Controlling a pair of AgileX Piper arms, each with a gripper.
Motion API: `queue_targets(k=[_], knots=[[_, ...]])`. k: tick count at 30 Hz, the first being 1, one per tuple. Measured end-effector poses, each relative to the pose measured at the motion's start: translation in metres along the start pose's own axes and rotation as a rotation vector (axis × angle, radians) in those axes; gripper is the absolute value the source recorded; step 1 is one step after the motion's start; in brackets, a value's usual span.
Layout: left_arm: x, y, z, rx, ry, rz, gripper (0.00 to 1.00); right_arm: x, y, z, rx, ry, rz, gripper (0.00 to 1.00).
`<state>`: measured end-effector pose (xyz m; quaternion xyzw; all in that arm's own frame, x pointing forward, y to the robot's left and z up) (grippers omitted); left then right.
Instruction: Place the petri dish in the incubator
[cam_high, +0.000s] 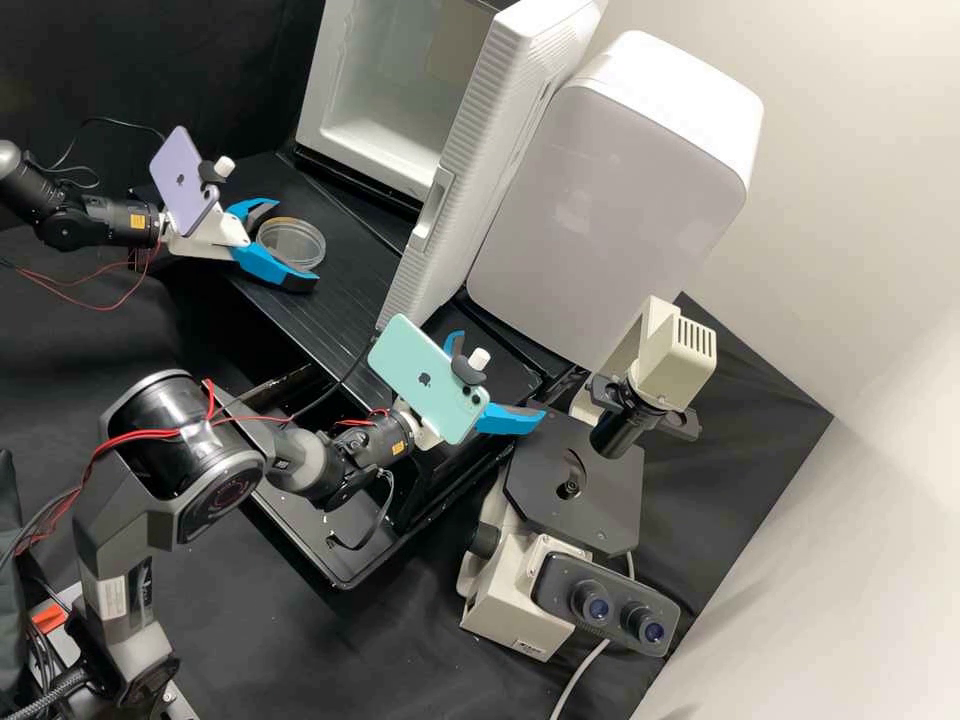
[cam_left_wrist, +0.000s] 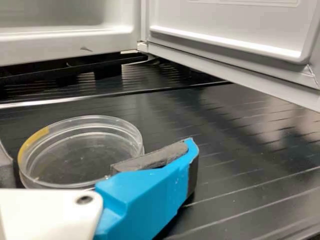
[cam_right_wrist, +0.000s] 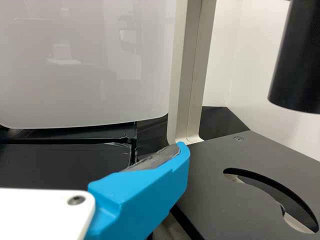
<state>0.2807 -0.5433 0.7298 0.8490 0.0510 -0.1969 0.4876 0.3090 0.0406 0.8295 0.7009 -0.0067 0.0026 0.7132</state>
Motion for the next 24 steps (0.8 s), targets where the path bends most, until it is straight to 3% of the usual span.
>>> queue_targets(k=[7, 16, 24], knots=[[0.0, 0.0, 0.0, 0.005, 0.0, 0.0, 0.0, 0.0, 0.0, 0.0, 0.0, 0.0, 0.0, 1.0], [-0.0001, -0.0003, -0.001, 0.042, 0.001, 0.03, 0.0, 0.0, 0.0, 0.0, 0.0, 0.0, 0.0, 1.0], [0.0005, -0.0007, -0.0012, 0.042, 0.001, 0.033, 0.0, 0.0, 0.0, 0.0, 0.0, 0.0, 0.0, 1.0]])
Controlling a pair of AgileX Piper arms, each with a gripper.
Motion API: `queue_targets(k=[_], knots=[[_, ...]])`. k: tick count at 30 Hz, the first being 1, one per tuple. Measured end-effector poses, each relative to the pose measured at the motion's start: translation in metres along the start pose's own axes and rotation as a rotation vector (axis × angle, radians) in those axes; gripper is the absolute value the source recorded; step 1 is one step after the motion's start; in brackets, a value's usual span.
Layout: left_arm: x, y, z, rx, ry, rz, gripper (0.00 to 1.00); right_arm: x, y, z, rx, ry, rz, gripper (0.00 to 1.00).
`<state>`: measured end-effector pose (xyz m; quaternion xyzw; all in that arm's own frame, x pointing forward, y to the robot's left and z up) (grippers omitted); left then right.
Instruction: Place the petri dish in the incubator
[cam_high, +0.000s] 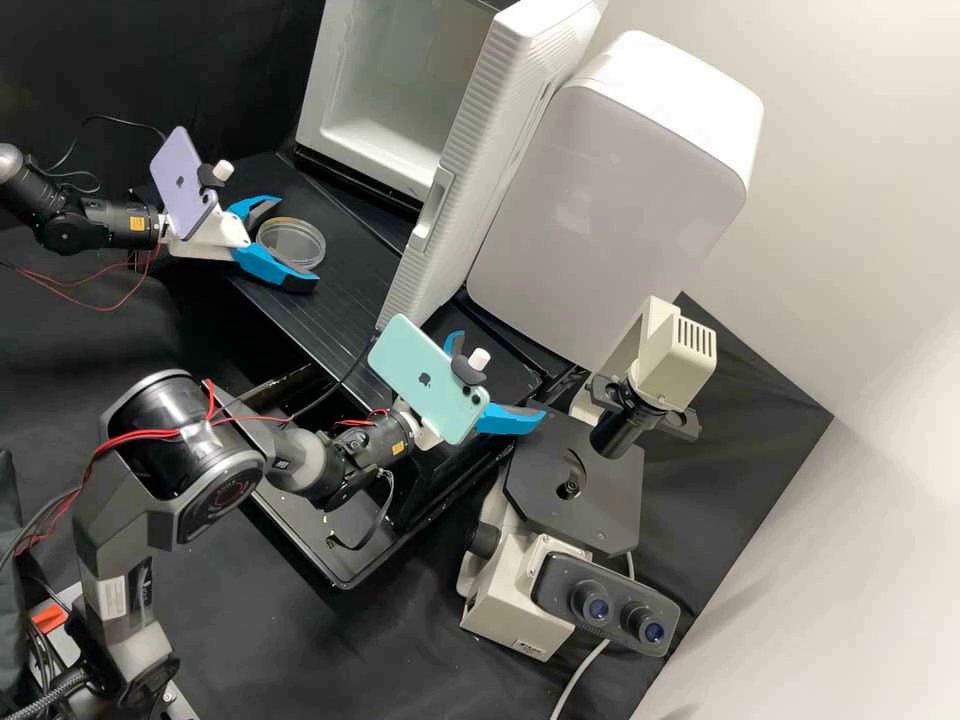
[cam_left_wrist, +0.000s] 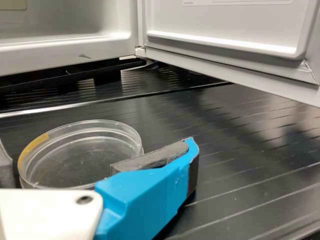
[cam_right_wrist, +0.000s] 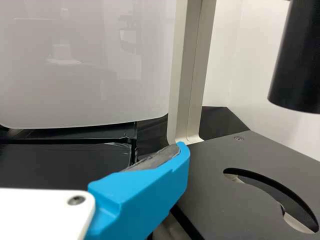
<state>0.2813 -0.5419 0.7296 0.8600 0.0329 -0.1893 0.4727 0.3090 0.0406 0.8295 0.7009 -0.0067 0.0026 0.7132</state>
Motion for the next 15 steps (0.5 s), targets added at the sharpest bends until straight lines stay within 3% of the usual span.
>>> queue_targets(k=[10, 15], knots=[[0.0, 0.0001, -0.0004, 0.0, 0.001, 0.0, 0.0, 0.0, 0.0, 0.0, 0.0, 0.0, 0.0, 1.0], [0.0003, -0.0003, -0.0016, -0.031, 0.002, -0.006, 0.0, 0.0, 0.0, 0.0, 0.0, 0.0, 0.0, 1.0]])
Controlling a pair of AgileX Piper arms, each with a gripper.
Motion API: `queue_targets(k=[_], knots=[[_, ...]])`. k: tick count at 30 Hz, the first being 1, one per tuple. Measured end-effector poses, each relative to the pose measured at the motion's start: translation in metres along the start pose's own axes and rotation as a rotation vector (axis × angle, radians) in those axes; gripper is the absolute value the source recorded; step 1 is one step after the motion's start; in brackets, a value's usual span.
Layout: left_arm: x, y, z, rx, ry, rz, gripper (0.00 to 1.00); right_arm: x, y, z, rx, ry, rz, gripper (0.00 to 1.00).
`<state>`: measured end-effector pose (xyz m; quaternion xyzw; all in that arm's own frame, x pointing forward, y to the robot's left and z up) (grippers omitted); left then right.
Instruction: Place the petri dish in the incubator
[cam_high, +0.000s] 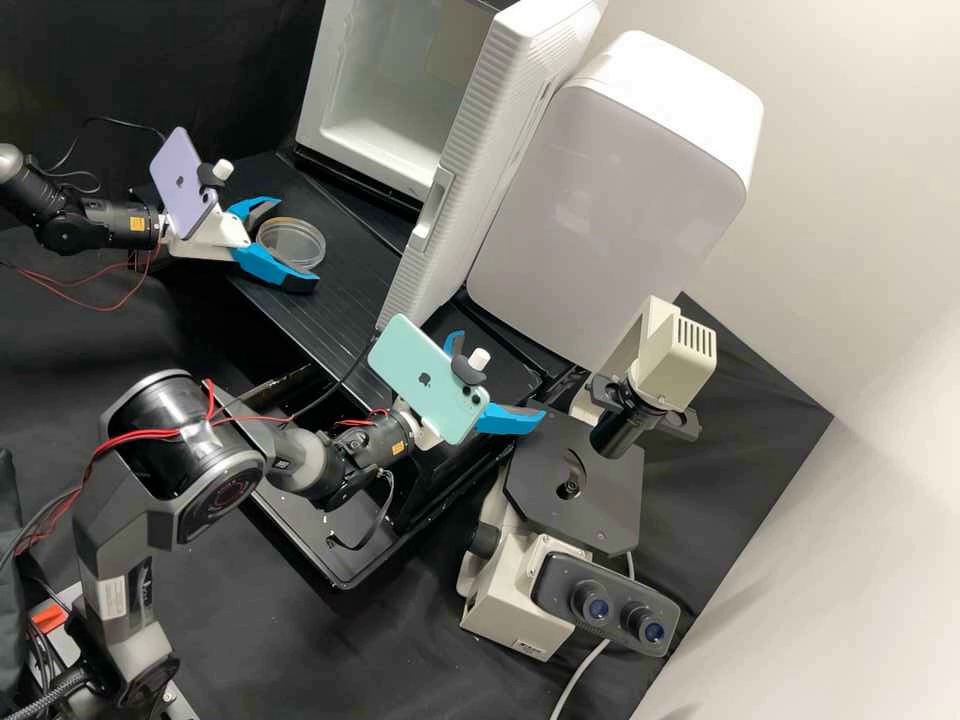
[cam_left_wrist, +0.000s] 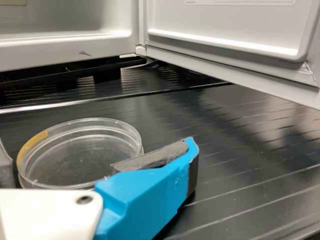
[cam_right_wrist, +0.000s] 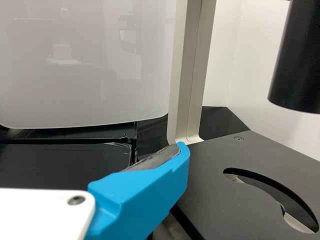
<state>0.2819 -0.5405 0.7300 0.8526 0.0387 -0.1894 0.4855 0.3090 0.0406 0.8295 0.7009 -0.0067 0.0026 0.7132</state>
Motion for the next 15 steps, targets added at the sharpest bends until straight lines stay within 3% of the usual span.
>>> queue_targets(k=[15], knots=[[0.0004, 0.0006, -0.002, -0.03, -0.017, -0.006, 0.0, 0.0, 0.0, 0.0, 0.0, 0.0, 0.0, 1.0]])
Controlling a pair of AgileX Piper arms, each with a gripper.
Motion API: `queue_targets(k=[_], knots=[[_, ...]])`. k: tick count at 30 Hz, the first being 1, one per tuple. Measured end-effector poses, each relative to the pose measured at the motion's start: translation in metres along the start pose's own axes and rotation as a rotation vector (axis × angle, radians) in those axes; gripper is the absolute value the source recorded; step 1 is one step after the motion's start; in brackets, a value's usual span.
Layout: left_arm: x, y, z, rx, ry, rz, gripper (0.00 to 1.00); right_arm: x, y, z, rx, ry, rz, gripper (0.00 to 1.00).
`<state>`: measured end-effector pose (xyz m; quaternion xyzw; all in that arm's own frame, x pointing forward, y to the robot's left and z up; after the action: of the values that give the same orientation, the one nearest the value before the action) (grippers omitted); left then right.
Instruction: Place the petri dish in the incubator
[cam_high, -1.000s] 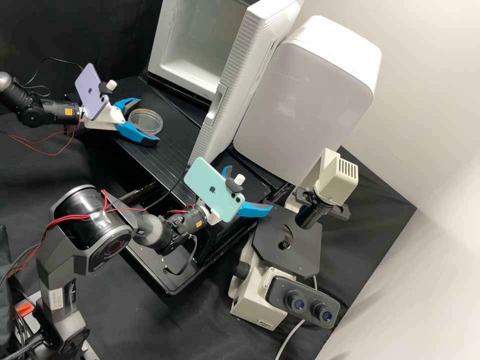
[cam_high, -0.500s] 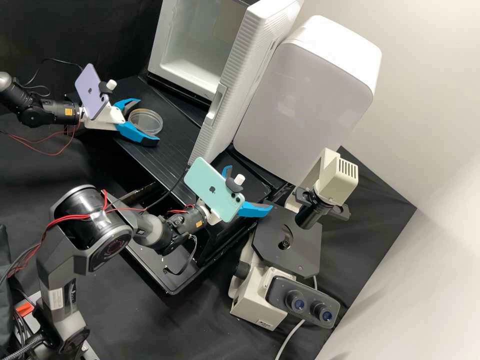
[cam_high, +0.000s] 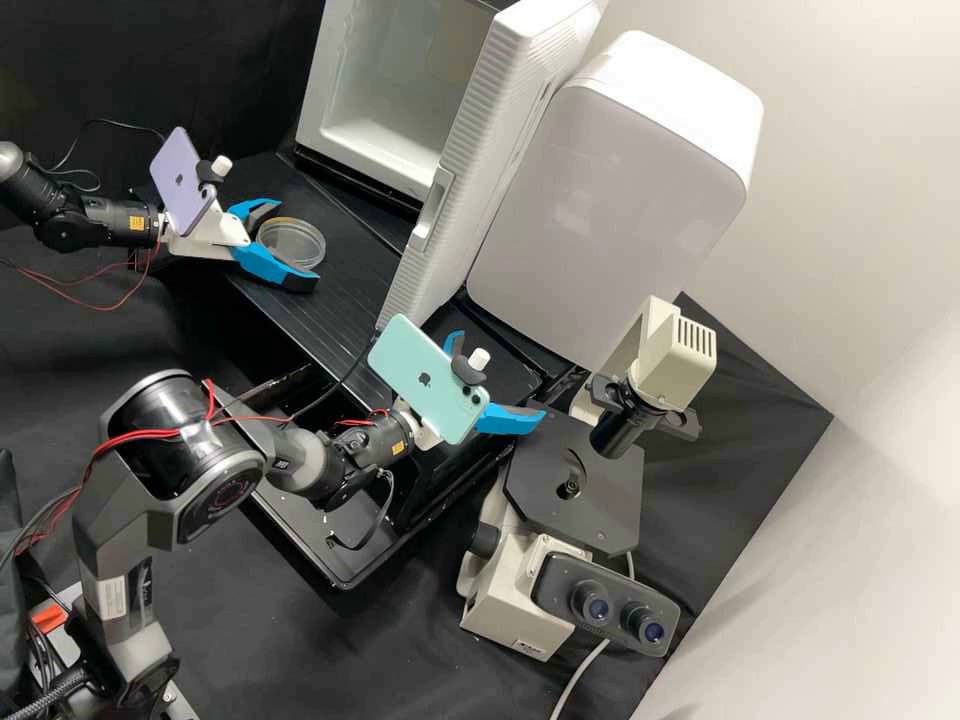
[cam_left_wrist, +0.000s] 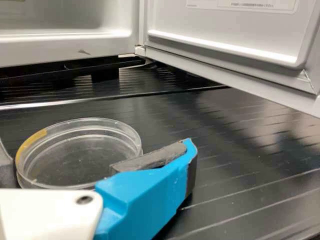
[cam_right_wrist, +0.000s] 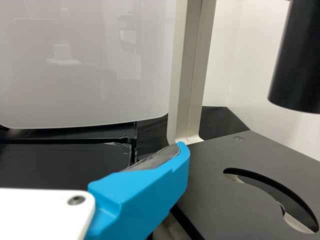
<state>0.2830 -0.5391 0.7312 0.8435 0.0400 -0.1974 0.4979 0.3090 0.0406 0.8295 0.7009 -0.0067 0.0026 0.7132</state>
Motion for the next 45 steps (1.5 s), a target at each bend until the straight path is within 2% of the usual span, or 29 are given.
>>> queue_targets(k=[45], knots=[[0.0012, -0.001, -0.0032, 0.002, 0.005, -0.004, 0.0, 0.0, 0.0, 0.0, 0.0, 0.0, 0.0, 1.0]])
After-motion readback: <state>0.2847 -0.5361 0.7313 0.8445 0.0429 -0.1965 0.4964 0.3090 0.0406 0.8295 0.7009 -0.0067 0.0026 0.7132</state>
